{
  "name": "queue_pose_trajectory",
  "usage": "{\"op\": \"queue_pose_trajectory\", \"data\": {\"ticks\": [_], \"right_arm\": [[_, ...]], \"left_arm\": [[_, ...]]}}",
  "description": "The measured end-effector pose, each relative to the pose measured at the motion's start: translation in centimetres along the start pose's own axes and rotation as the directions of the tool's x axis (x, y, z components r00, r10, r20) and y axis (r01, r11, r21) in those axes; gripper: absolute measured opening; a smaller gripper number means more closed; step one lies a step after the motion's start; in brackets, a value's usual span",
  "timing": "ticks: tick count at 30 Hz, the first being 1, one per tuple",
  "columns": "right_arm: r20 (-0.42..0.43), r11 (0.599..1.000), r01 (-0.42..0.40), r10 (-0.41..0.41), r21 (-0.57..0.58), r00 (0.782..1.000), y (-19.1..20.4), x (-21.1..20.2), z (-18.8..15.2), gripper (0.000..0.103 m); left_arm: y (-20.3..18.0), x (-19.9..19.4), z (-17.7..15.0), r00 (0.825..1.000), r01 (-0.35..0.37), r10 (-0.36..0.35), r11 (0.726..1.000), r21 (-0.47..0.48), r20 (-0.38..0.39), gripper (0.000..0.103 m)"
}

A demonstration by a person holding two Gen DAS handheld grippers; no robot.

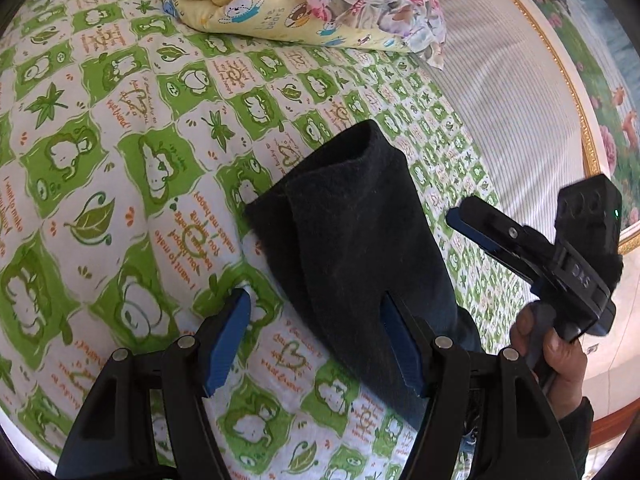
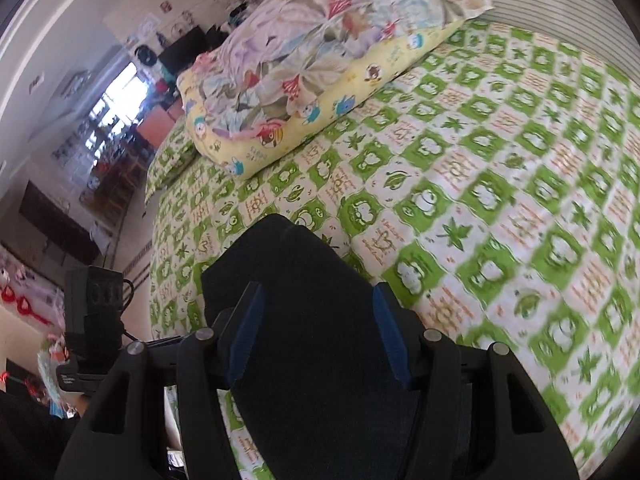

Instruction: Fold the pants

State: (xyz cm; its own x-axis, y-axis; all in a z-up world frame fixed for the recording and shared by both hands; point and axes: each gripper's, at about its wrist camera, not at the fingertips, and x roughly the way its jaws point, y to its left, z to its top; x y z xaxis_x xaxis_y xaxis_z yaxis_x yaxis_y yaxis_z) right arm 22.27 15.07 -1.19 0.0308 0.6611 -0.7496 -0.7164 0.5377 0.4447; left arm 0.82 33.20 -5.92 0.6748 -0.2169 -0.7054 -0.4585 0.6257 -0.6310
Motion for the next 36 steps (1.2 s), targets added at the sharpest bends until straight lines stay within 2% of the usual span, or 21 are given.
{"op": "queue_pose_trajectory", "data": {"ticks": [2, 5, 7, 10, 14, 15, 16, 17, 18, 20, 30, 36], "right_arm": [[-0.021, 1.000, -0.012, 0.011, -0.010, 1.000, 0.0, 1.2, 0.8, 0.058], [-0.057, 0.997, -0.073, 0.072, -0.019, 0.996, 0.2, 2.9, 1.9, 0.058], [-0.092, 0.996, -0.074, 0.070, -0.046, 0.993, 0.6, 4.3, 2.4, 0.058], [-0.117, 0.996, -0.060, 0.053, -0.061, 0.992, 0.6, 5.6, 2.9, 0.057], [-0.114, 0.995, -0.091, 0.085, -0.047, 0.990, 0.2, 6.2, 3.2, 0.032], [-0.108, 0.994, -0.104, 0.098, -0.045, 0.989, 0.2, 6.1, 3.1, 0.027], [-0.101, 0.993, -0.104, 0.099, -0.048, 0.990, 0.3, 6.0, 3.2, 0.024], [-0.092, 0.994, -0.101, 0.097, -0.049, 0.991, 0.4, 5.8, 3.1, 0.015], [-0.081, 0.994, -0.100, 0.096, -0.045, 0.992, 0.4, 5.4, 3.1, 0.011], [-0.060, 0.995, -0.099, 0.097, -0.030, 0.994, 0.3, 4.5, 3.0, 0.008], [0.089, 0.990, -0.139, 0.137, 0.013, 0.987, 1.1, -1.4, 1.3, 0.006], [0.213, 0.984, -0.165, 0.148, 0.068, 0.966, 0.5, -6.9, -0.9, 0.006]], "left_arm": [[0.1, 0.2, 0.2, 1.000, 0.003, -0.003, 1.000, -0.011, 0.011, 0.068], [-0.1, 0.7, 0.6, 1.000, -0.008, 0.008, 1.000, -0.007, 0.021, 0.066], [-0.4, 0.9, 0.7, 0.999, -0.025, 0.025, 1.000, 0.008, 0.026, 0.065], [-0.6, 1.2, 0.8, 0.996, -0.074, 0.073, 0.997, 0.019, 0.045, 0.049], [-0.3, 1.6, 1.1, 0.996, -0.075, 0.074, 0.997, 0.011, 0.053, 0.034], [-0.2, 1.6, 1.2, 0.996, -0.071, 0.070, 0.997, 0.008, 0.054, 0.033], [-0.1, 1.6, 1.2, 0.996, -0.066, 0.066, 0.998, 0.002, 0.054, 0.030], [-0.2, 1.4, 1.2, 0.997, -0.059, 0.059, 0.998, 0.001, 0.059, 0.027], [-0.4, 1.2, 1.1, 0.997, -0.053, 0.052, 0.999, 0.014, 0.065, 0.025], [-1.0, 0.8, 1.0, 0.996, -0.040, 0.038, 0.999, 0.031, 0.075, 0.021], [-4.6, -2.3, 0.2, 0.992, 0.013, -0.025, 0.995, 0.101, 0.120, 0.019], [-9.7, -4.1, -1.6, 0.987, 0.045, -0.078, 0.974, 0.224, 0.141, 0.018]]}}
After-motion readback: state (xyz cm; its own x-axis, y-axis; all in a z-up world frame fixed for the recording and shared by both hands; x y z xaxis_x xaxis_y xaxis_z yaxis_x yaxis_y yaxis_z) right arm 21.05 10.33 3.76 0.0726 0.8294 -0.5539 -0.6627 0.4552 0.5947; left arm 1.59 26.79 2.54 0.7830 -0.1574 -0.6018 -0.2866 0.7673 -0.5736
